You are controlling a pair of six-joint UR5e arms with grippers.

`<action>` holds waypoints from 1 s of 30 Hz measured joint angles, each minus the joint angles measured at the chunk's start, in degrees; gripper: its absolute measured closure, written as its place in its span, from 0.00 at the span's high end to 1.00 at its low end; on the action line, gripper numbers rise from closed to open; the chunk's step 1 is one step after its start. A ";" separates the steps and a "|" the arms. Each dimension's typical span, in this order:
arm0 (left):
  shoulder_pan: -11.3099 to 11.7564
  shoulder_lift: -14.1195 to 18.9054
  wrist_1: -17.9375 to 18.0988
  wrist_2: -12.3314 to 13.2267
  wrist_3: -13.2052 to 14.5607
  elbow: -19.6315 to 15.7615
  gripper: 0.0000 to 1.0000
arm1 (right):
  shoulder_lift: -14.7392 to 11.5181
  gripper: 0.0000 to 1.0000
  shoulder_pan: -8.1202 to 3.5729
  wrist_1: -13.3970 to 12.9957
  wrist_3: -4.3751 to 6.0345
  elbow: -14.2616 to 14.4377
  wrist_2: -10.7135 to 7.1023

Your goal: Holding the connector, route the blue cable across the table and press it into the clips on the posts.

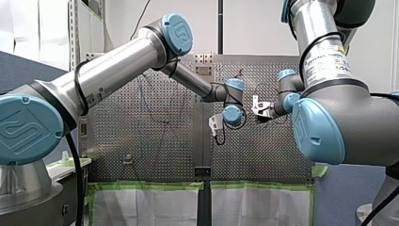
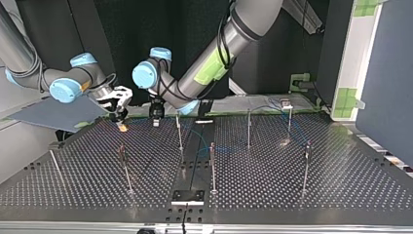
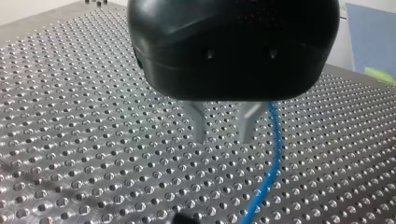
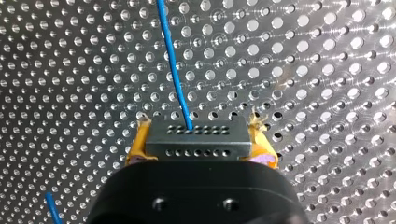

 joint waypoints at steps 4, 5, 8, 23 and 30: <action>-0.12 0.06 -0.33 -0.40 -0.02 0.04 0.00 | 0.00 0.00 0.00 -0.02 0.11 0.00 -0.01; -0.12 0.10 -0.59 -0.70 -0.11 0.05 0.00 | -0.01 0.00 0.00 -0.01 0.15 0.00 -0.03; -0.16 0.24 -1.43 -1.77 -0.45 0.15 0.00 | -0.01 0.00 0.00 -0.02 0.29 0.01 0.02; -0.68 2.70 -4.66 -3.74 -0.94 0.16 0.00 | -4.14 0.00 -0.25 -0.10 3.74 -0.06 0.09; -1.54 6.01 -5.58 -3.79 -0.77 0.13 0.00 | -7.97 0.00 -0.27 0.04 5.60 -0.18 0.09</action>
